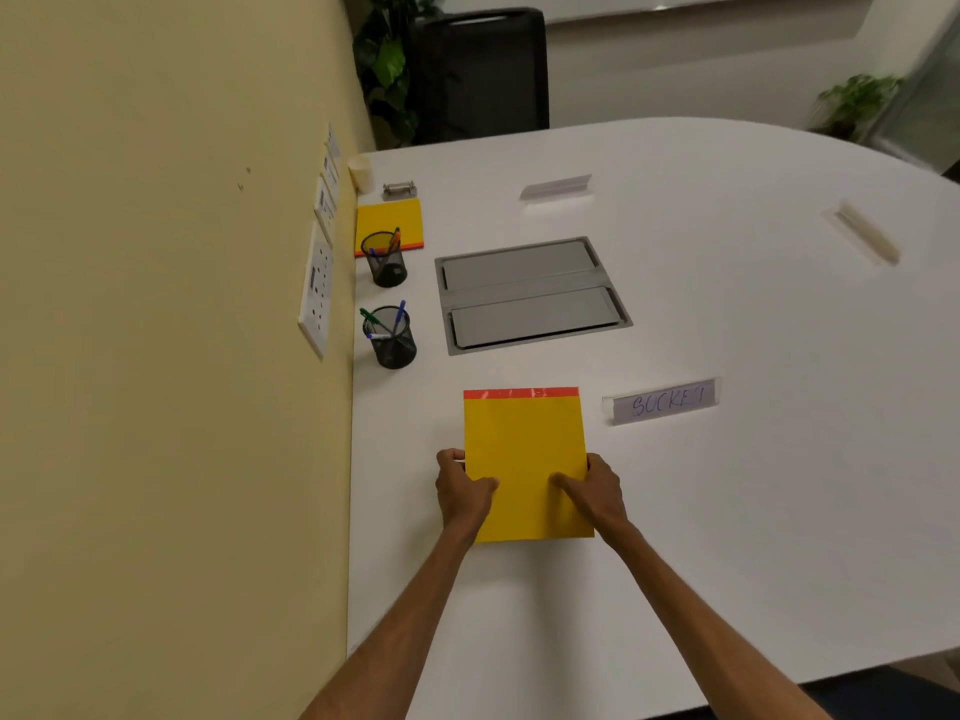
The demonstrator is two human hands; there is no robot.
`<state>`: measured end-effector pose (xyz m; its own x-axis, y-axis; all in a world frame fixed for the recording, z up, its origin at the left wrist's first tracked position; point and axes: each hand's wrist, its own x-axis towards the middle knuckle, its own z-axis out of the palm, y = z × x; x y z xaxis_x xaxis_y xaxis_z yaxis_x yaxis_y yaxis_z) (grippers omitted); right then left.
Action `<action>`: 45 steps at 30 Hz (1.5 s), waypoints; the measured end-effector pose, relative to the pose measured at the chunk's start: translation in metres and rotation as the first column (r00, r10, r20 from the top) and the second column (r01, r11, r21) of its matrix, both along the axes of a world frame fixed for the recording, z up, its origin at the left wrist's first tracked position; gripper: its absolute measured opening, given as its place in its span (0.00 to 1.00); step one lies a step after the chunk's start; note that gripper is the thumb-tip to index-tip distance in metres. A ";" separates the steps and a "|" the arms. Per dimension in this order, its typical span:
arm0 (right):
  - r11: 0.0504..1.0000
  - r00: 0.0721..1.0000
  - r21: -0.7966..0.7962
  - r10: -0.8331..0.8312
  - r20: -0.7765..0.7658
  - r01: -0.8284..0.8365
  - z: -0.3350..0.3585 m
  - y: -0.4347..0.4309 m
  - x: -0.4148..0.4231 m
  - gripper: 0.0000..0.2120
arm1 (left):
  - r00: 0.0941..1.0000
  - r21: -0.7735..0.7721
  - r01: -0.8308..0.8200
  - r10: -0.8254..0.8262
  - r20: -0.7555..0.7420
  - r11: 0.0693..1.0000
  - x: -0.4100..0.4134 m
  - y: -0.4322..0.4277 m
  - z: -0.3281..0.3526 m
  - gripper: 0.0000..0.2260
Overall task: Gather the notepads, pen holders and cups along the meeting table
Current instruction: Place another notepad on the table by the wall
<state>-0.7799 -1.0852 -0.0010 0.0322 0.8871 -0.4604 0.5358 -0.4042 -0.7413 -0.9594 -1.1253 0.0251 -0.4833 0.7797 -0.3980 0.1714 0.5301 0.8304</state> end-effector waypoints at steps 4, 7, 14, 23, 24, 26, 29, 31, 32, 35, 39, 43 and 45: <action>0.998 0.999 0.043 0.048 -0.011 -0.047 0.015 0.007 -0.016 0.25 | 0.997 0.058 -0.048 0.052 -0.060 0.997 -0.011 0.003 0.015 0.24; 0.995 0.996 0.060 0.086 -0.013 -0.085 0.022 0.009 -0.035 0.25 | 0.981 0.047 -0.110 0.116 -0.157 0.993 -0.025 0.001 0.024 0.23; 0.981 0.980 0.020 0.193 -0.048 -0.192 0.014 -0.004 -0.087 0.28 | 0.924 -0.072 -0.149 0.113 -0.365 0.986 -0.060 -0.019 0.014 0.29; 0.966 0.966 -0.071 0.242 -0.087 -0.248 -0.025 -0.026 -0.124 0.24 | 0.866 -0.317 -0.051 -0.116 -0.487 0.947 -0.084 -0.063 -0.028 0.46; 0.965 0.967 -0.081 0.241 -0.086 -0.248 -0.029 -0.029 -0.126 0.24 | 0.866 -0.323 -0.028 -0.139 -0.481 0.946 -0.088 -0.067 -0.033 0.46; 0.965 0.968 -0.101 0.235 -0.086 -0.243 -0.037 -0.033 -0.130 0.24 | 0.862 -0.337 0.010 -0.179 -0.474 0.941 -0.095 -0.071 -0.040 0.45; 0.963 0.969 -0.119 0.236 -0.071 -0.244 -0.047 -0.038 -0.135 0.24 | 0.858 -0.366 0.030 -0.211 -0.467 0.930 -0.103 -0.074 -0.046 0.43; 0.960 0.967 -0.124 0.245 -0.065 -0.252 -0.053 -0.041 -0.140 0.24 | 0.854 -0.381 0.027 -0.219 -0.472 0.924 -0.107 -0.075 -0.049 0.42; 0.959 0.966 -0.123 0.251 -0.055 -0.256 -0.055 -0.042 -0.142 0.24 | 0.849 -0.389 0.029 -0.228 -0.477 0.921 -0.108 -0.076 -0.051 0.41; 0.959 0.962 -0.084 0.271 0.012 -0.269 -0.058 -0.044 -0.148 0.24 | 0.814 -0.410 0.061 -0.284 -0.508 0.910 -0.108 -0.079 -0.056 0.39; 0.963 0.959 -0.017 0.269 0.086 -0.268 -0.057 -0.049 -0.153 0.19 | 0.782 -0.393 0.097 -0.315 -0.539 0.914 -0.105 -0.083 -0.061 0.35; 0.953 0.939 0.050 0.283 0.194 -0.298 -0.053 -0.054 -0.152 0.21 | 0.777 -0.338 0.159 -0.329 -0.537 0.928 -0.105 -0.081 -0.064 0.31; 0.948 0.934 0.087 0.279 0.223 -0.305 -0.053 -0.057 -0.150 0.25 | 0.807 -0.292 0.203 -0.329 -0.490 0.934 -0.104 -0.081 -0.067 0.29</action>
